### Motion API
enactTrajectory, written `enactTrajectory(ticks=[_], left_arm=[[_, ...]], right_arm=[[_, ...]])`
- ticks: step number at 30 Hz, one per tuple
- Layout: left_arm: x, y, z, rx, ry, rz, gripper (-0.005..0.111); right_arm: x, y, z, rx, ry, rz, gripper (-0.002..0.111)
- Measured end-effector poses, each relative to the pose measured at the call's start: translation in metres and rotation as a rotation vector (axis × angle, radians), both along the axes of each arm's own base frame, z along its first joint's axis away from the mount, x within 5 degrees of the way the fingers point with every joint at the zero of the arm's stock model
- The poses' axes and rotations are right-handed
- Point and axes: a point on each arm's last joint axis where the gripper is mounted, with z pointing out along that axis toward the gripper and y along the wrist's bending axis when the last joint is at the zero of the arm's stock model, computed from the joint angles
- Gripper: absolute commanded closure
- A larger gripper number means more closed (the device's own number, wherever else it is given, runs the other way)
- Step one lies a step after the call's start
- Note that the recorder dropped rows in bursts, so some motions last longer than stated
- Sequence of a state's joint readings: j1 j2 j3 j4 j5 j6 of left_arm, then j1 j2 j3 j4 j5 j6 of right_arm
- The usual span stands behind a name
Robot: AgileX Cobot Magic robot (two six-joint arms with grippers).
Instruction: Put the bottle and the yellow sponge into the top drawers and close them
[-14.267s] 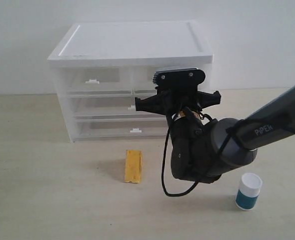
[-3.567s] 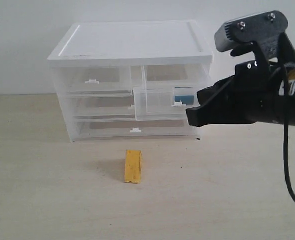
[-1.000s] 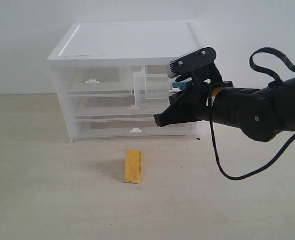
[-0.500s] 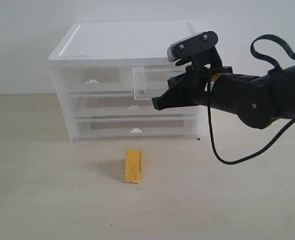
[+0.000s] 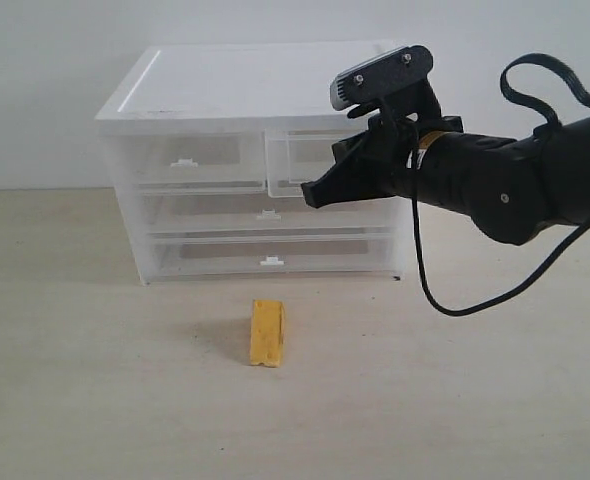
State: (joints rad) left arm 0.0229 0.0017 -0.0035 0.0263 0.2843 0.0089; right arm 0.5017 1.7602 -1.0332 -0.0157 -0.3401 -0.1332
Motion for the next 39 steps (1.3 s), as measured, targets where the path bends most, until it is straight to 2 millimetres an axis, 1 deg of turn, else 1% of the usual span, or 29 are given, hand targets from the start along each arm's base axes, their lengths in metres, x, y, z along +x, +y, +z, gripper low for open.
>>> enactTrajectory(ticks=[3, 7, 11, 13, 16, 22, 29, 33, 39], left_arm=[[0.0, 0.0, 0.0, 0.0, 0.0, 0.0, 0.102], [0.0, 0.0, 0.0, 0.0, 0.0, 0.0, 0.102], [0.0, 0.0, 0.0, 0.0, 0.0, 0.0, 0.102], [0.0, 0.0, 0.0, 0.0, 0.0, 0.0, 0.102], [0.0, 0.0, 0.0, 0.0, 0.0, 0.0, 0.102], [0.0, 0.0, 0.0, 0.0, 0.0, 0.0, 0.102], [0.0, 0.0, 0.0, 0.0, 0.0, 0.0, 0.102], [0.0, 0.0, 0.0, 0.0, 0.0, 0.0, 0.102], [0.0, 0.0, 0.0, 0.0, 0.0, 0.0, 0.102]], right_arm=[[0.0, -0.001, -0.002, -0.009, 0.027, -0.005, 0.108], [-0.005, -0.003, -0.01, -0.063, 0.136, -0.007, 0.108], [-0.015, -0.005, -0.004, -0.104, 0.203, -0.001, 0.108], [-0.018, -0.007, 0.002, -0.117, 0.203, 0.003, 0.108], [-0.019, -0.008, 0.004, -0.13, 0.198, 0.01, 0.108], [-0.009, -0.003, -0.018, -0.147, 0.192, 0.018, 0.108], [-0.001, 0.002, -0.02, -0.095, 0.094, 0.019, 0.108], [0.004, 0.005, -0.026, -0.072, 0.049, 0.019, 0.108], [0.016, 0.012, -0.036, -0.07, 0.035, 0.021, 0.108]])
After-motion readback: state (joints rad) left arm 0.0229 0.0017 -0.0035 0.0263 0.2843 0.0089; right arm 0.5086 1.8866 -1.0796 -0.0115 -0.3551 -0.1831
